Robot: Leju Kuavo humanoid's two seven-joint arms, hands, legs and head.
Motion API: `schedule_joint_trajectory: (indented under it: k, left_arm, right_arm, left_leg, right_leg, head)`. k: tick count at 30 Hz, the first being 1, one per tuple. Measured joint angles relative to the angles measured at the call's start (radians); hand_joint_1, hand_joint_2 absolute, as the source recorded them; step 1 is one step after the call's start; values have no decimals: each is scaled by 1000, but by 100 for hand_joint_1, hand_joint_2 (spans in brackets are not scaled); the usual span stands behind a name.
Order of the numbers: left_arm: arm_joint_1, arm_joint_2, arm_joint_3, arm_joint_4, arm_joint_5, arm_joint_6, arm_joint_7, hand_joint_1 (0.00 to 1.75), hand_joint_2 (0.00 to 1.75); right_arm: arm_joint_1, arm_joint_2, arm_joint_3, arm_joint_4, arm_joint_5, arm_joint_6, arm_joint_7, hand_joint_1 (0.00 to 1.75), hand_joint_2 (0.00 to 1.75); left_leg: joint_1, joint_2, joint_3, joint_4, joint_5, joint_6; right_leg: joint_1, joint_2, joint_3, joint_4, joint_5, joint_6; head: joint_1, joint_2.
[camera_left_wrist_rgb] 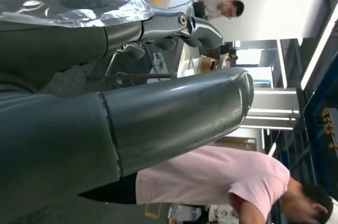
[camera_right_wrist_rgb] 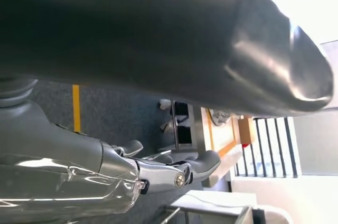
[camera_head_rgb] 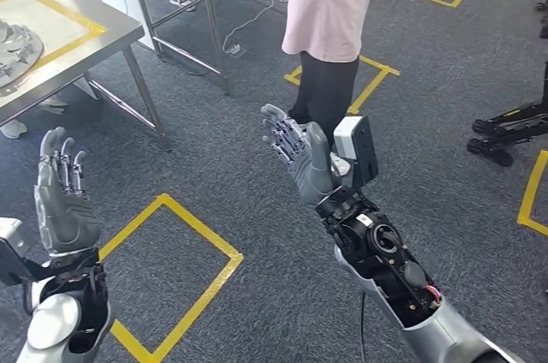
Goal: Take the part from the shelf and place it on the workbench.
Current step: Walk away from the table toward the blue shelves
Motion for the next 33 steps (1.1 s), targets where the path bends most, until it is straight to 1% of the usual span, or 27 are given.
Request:
schedule_joint_trajectory:
  k: [1, 2, 3, 4, 5, 6, 7, 8, 10, 11, 12, 13, 14, 16, 18, 19, 20, 21, 22, 23, 25, 26, 27, 29, 30, 31, 33]
  left_arm:
    - [0, -1, 0, -1, 0, -3, 0, 0, 0]
    - [1, -2, 0, -2, 0, -6, 0, 0, 0]
    - [2, -2, 0, -2, 0, -8, 0, 0, 0]
    - [3, -3, 0, -2, 0, -10, 0, 0, 0]
    - [4, -3, 0, -2, 0, -12, 0, 0, 0]
    - [4, -3, 0, -2, 0, -14, 0, 0, 0]
    - [4, -4, 0, -2, 0, -15, 0, 0, 0]
    - [3, -5, 0, -2, 0, -17, 0, 0, 0]
    - [2, -6, 0, -3, 0, -17, -1, 0, 0]
    - [2, -6, 0, -3, 0, -17, -2, 0, 0]
    - [2, -7, 0, -3, 0, -17, -2, 0, 0]
    - [1, -7, 0, -3, 0, -17, -2, 0, 0]
    - [1, -7, 0, -4, 0, -18, -2, 0, 0]
    - [-1, -7, 0, -4, -3, -19, -4, 0, 0]
    - [0, -7, 0, -4, -5, -23, -6, 0, 0]
    - [1, -7, 0, -4, -6, -24, -6, 0, 0]
    - [3, -7, 0, -4, -6, -26, -6, 0, 0]
    - [3, -6, 0, -4, -6, -26, -6, 0, 0]
    - [3, -6, 0, -4, -6, -27, -6, 0, 0]
    - [2, -6, 1, -4, -6, -27, -6, 0, 0]
    - [0, -6, 1, -4, -7, -28, -6, 0, 0]
    - [0, -6, 1, -4, -7, -28, -6, 0, 0]
    - [-1, -7, 1, -4, -8, -28, -6, 0, 0]
    - [-3, -7, 1, -4, -10, -28, -5, 0, 0]
    - [-4, -8, 1, -4, -11, -28, -5, 0, 0]
    - [-6, -10, 1, -4, -12, -29, -5, 0, 0]
    - [-7, -12, 1, -4, -13, -30, -4, 0, 0]
  right_arm:
    - [0, 0, 0, 0, 2, 0, -1, 0, 0]
    - [1, 0, -1, 0, 3, 0, -1, 0, 0]
    - [3, 0, -1, 0, 3, 0, -1, 0, 0]
    - [5, 0, -1, 0, 3, 0, -1, 0, 0]
    - [8, 0, -1, 0, 4, 0, -1, 0, 0]
    - [9, 0, -1, 0, 4, 0, -2, 0, 0]
    - [9, 0, -1, 0, 4, 0, -2, 0, 0]
    - [9, 0, -1, 0, 5, 0, -2, 0, 0]
    - [8, 0, -1, 0, 5, 0, -3, 0, 0]
    - [8, 0, -1, 0, 5, 0, -3, 0, 0]
    - [9, 0, -2, 0, 5, 0, -3, 0, 0]
    - [10, 0, -2, 0, 5, -1, -3, 0, 0]
    - [11, 0, -3, -1, 5, 0, -4, 0, 0]
    - [10, 0, -4, -4, 6, 0, -5, 0, 0]
    - [8, 0, -3, -5, 6, 3, -6, 0, 0]
    - [8, 0, -3, -5, 6, 4, -5, 0, 0]
    - [8, 0, -3, -5, 6, 6, -5, 0, 0]
    - [8, 0, -2, -5, 6, 6, -5, 0, 0]
    - [8, 0, -2, -5, 6, 7, -5, 0, 0]
    - [8, 0, -2, -5, 6, 8, -5, 0, 0]
    - [7, 0, -2, -5, 6, 9, -5, 0, 0]
    - [6, 0, -2, -5, 6, 9, -5, 0, 0]
    - [6, 0, -2, -5, 6, 9, -6, 0, 0]
    - [6, 0, -4, -6, 6, 10, -5, 0, 0]
    - [5, 0, -5, -6, 7, 10, -5, 0, 0]
    - [3, 0, -6, -6, 7, 10, -5, 0, 0]
    - [-2, 0, -8, -6, 7, 11, -5, 0, 0]
  left_leg:
    - [3, 11, 1, -4, 3, 4]
    - [1, 20, 2, -5, 3, 7]
    - [0, 30, 1, -5, 3, 8]
    - [0, 41, 0, -5, 3, 9]
    - [0, 51, 0, -4, 3, 8]
    - [0, 62, 0, -4, 2, 7]
    - [1, 71, 2, -3, 0, 4]
    - [2, 80, 4, -1, -2, 1]
    - [-3, 95, 5, 3, -7, -9]
    - [-7, 102, 5, 4, -7, -13]
    - [-9, 110, 5, 4, -6, -17]
    - [-9, 119, 5, 4, -6, -22]
    - [-7, 118, 6, 7, -11, -28]
    - [-2, 82, -16, 60, -48, -38]
    - [0, 36, -79, 194, -115, -42]
    - [0, 27, -116, 265, -141, -42]
    - [0, 23, -140, 308, -150, -41]
    - [-1, 22, -145, 313, -138, -38]
    - [-1, 18, -129, 274, -109, -34]
    - [-1, 8, -96, 203, -69, -28]
    - [-1, -30, -32, 61, -13, -17]
    - [-2, -42, -15, 23, -3, -15]
    - [-4, -45, -9, 9, -2, -14]
    - [-3, -24, -6, 2, 2, -10]
    - [0, -15, -3, -3, 5, -5]
    - [3, -3, 0, -8, 7, 0]
    - [3, 18, 3, -12, 8, 6]
  right_leg:
    - [1, -24, -19, 42, -26, 4]
    - [0, -51, -48, 107, -62, 8]
    - [-2, -69, -79, 183, -99, 11]
    - [-5, -77, -107, 249, -124, 15]
    - [-7, -81, -120, 283, -131, 18]
    - [-10, -85, -111, 273, -118, 20]
    - [-12, -92, -81, 219, -87, 21]
    - [-13, -106, -40, 140, -53, 22]
    - [-6, -139, 27, 12, -16, 16]
    - [-3, -147, 40, -14, -14, 10]
    - [1, -143, 42, -18, -16, 4]
    - [0, -131, 41, -18, -12, -4]
    - [0, -121, 40, -20, -9, -10]
    - [-5, -102, 40, -24, -3, -22]
    - [-6, -84, 36, -25, 1, -29]
    - [-5, -74, 34, -25, 2, -32]
    - [-4, -62, 33, -25, 3, -33]
    - [-2, -50, 32, -25, 4, -34]
    - [-2, -37, 32, -25, 5, -34]
    - [-1, -25, 33, -25, 6, -33]
    - [1, -4, 30, -23, 8, -28]
    - [0, 5, 27, -23, 9, -24]
    - [-1, 14, 23, -23, 11, -18]
    - [-5, 28, 18, -25, 13, -5]
    - [-4, 17, 11, -16, 6, 0]
    - [-2, -4, -3, 13, -14, 5]
    - [-2, -58, -61, 139, -80, 15]
  head:
    - [7, 0]
    - [14, 0]
    - [21, 0]
    - [25, 0]
    - [27, 0]
    - [31, 0]
    - [34, 0]
    - [39, 0]
    - [46, 0]
    - [45, 0]
    - [43, 0]
    - [40, 0]
    - [37, 0]
    - [30, 0]
    - [15, 0]
    - [9, 0]
    - [4, 0]
    - [1, 0]
    - [-1, 0]
    - [-3, 0]
    - [-5, 0]
    - [-5, 0]
    - [-5, 0]
    - [-5, 0]
    - [-4, 0]
    - [2, 0]
    - [16, 0]
